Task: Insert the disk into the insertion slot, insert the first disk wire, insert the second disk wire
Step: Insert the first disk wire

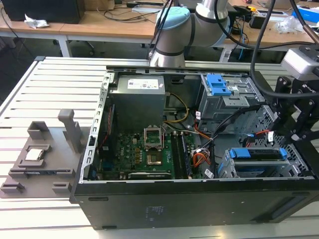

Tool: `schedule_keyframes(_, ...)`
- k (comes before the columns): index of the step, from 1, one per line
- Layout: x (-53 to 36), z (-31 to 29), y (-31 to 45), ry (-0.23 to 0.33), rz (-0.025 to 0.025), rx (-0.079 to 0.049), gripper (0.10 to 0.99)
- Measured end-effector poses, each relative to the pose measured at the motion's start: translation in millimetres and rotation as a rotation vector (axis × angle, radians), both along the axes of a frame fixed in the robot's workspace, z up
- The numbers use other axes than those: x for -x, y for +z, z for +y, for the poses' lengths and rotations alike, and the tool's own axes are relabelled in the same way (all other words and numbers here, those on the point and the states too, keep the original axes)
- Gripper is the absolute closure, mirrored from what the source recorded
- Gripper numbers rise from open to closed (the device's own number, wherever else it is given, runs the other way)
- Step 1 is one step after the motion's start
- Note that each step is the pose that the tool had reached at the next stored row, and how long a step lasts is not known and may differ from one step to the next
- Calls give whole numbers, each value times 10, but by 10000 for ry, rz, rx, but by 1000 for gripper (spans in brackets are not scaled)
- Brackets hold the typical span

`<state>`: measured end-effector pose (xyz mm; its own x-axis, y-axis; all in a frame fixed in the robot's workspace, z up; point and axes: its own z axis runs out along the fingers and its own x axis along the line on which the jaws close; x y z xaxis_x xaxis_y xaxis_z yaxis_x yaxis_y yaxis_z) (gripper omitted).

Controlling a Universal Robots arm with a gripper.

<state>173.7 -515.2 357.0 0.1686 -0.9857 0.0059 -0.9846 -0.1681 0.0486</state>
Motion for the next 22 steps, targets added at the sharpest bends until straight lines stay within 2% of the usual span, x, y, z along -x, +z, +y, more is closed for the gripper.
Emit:
schedule_keyframes(4,10,1,54,51,1,3,667)
schedule_keyframes(8,11,5,67,120,1,5,667)
schedule_keyframes(11,11,45,101,202,1,13,667)
schedule_keyframes(14,10,136,100,275,1,21,667)
schedule_keyframes(15,3,166,88,347,3,130,667)
schedule_keyframes(16,-7,167,82,403,5,315,667)
schedule_keyframes(17,-18,167,77,435,7,415,667)
schedule_keyframes(22,-77,191,20,524,7,522,667)
